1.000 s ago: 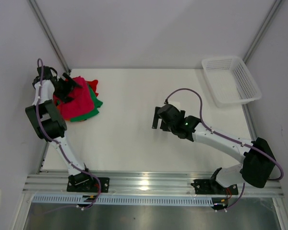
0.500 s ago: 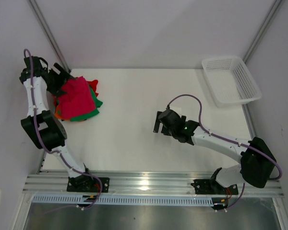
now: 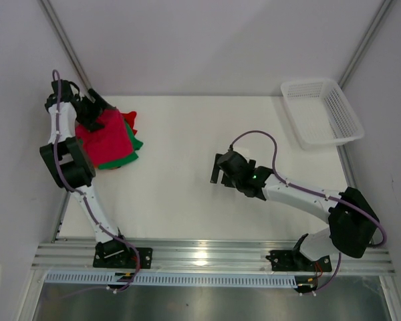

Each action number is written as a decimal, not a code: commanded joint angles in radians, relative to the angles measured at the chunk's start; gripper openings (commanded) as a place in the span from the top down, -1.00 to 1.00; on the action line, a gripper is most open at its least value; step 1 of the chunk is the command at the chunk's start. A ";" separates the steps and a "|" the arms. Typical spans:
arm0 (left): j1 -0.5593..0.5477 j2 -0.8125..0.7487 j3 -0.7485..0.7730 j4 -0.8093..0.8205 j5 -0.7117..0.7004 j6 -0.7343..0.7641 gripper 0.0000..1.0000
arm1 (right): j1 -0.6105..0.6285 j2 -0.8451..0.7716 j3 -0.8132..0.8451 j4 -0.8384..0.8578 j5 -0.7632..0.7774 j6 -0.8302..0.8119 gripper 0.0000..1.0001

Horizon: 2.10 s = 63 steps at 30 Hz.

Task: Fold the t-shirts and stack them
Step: Put the neatly folded tshirt into the corner of the board with the left arm

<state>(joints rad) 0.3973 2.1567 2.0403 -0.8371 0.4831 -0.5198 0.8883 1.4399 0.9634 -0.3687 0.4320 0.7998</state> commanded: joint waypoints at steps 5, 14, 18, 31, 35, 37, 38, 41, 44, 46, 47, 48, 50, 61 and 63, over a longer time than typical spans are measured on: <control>-0.014 0.051 -0.014 0.020 -0.006 0.004 -0.91 | 0.000 0.022 0.029 0.068 0.021 0.030 -0.99; -0.012 0.054 -0.005 0.013 -0.041 0.032 -0.91 | -0.002 0.017 -0.011 0.083 0.028 0.064 -0.99; -0.018 -0.022 -0.035 0.010 0.015 0.010 -0.89 | -0.002 0.010 -0.011 0.079 0.037 0.068 -0.99; -0.069 -0.248 -0.176 0.043 -0.008 0.024 -0.91 | 0.014 -0.061 -0.063 0.071 0.057 0.102 -0.99; -0.074 -0.259 -0.273 0.067 -0.014 0.024 -0.91 | 0.014 -0.090 -0.077 0.054 0.063 0.104 -0.98; -0.080 -0.259 -0.311 0.075 -0.026 0.032 -0.91 | 0.015 -0.102 -0.089 0.044 0.067 0.107 -0.99; -0.078 -0.256 -0.321 0.076 -0.041 0.033 -0.91 | 0.017 -0.117 -0.095 0.042 0.067 0.107 -0.99; -0.080 -0.244 -0.361 0.061 -0.076 0.038 -0.91 | 0.015 -0.140 -0.112 0.033 0.067 0.116 -0.99; -0.080 -0.216 -0.371 0.024 -0.116 0.037 -0.90 | 0.015 -0.151 -0.123 0.031 0.060 0.118 -0.99; -0.080 -0.201 -0.374 0.007 -0.129 0.040 -0.90 | 0.015 -0.156 -0.123 0.028 0.059 0.110 -0.99; -0.080 -0.193 -0.379 -0.005 -0.133 0.041 -0.90 | 0.015 -0.159 -0.123 0.027 0.059 0.107 -0.99; -0.080 -0.180 -0.379 -0.008 -0.147 0.041 -0.90 | 0.015 -0.161 -0.121 0.025 0.060 0.104 -0.99; -0.080 -0.167 -0.388 -0.010 -0.153 0.049 -0.90 | 0.014 -0.164 -0.117 0.024 0.062 0.088 -0.99; -0.080 -0.121 -0.413 0.003 -0.153 0.076 -0.89 | 0.003 -0.177 -0.112 0.010 0.050 0.044 -0.99; -0.080 -0.144 -0.430 0.013 -0.138 0.069 -0.89 | 0.000 -0.174 -0.114 0.011 0.045 0.041 -0.99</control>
<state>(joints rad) 0.3225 2.0068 1.6585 -0.8192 0.3721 -0.4866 0.8936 1.2922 0.8440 -0.3454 0.4702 0.8597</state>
